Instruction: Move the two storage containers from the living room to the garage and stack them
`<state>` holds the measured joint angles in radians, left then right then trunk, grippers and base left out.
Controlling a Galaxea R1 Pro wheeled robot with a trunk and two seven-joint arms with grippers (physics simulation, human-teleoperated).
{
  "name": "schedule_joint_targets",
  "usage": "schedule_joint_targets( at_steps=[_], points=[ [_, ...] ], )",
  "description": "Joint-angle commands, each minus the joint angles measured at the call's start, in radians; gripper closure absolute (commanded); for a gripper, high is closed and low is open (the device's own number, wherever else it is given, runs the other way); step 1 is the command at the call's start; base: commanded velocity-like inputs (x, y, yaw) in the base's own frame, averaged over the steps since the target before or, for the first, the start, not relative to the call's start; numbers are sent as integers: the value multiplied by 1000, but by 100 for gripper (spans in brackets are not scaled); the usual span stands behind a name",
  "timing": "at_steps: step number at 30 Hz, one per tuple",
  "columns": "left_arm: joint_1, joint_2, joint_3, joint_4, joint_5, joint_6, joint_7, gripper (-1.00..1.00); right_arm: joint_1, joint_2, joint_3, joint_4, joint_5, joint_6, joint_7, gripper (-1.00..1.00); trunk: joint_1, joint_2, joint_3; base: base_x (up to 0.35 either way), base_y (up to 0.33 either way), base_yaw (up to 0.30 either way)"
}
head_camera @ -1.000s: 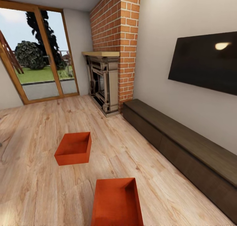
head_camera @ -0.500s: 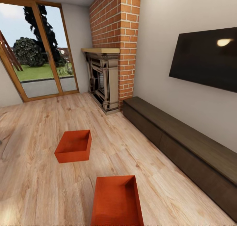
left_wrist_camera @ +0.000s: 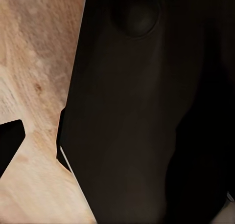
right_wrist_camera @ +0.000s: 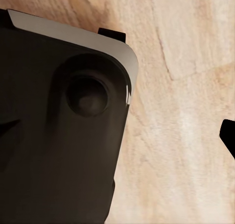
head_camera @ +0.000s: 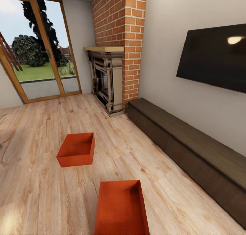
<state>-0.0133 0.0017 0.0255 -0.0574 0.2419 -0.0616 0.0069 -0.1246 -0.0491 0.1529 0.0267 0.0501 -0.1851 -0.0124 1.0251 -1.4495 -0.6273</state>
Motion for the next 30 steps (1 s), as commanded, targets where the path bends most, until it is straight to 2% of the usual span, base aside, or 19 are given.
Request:
schedule_joint_targets(
  at_steps=[1, 30],
  points=[
    [-1, 0, 2, 1, 2, -3, 1, -100, -1, 0, 3, 3, 5, -5, -1, -100, 0, 0, -2, 0, 0, 0],
    [-1, 0, 2, 1, 1, -3, 1, -100, -1, 0, 3, 3, 4, -5, -1, -100, 0, 0, -49, 0, 0, 0]
  ],
)
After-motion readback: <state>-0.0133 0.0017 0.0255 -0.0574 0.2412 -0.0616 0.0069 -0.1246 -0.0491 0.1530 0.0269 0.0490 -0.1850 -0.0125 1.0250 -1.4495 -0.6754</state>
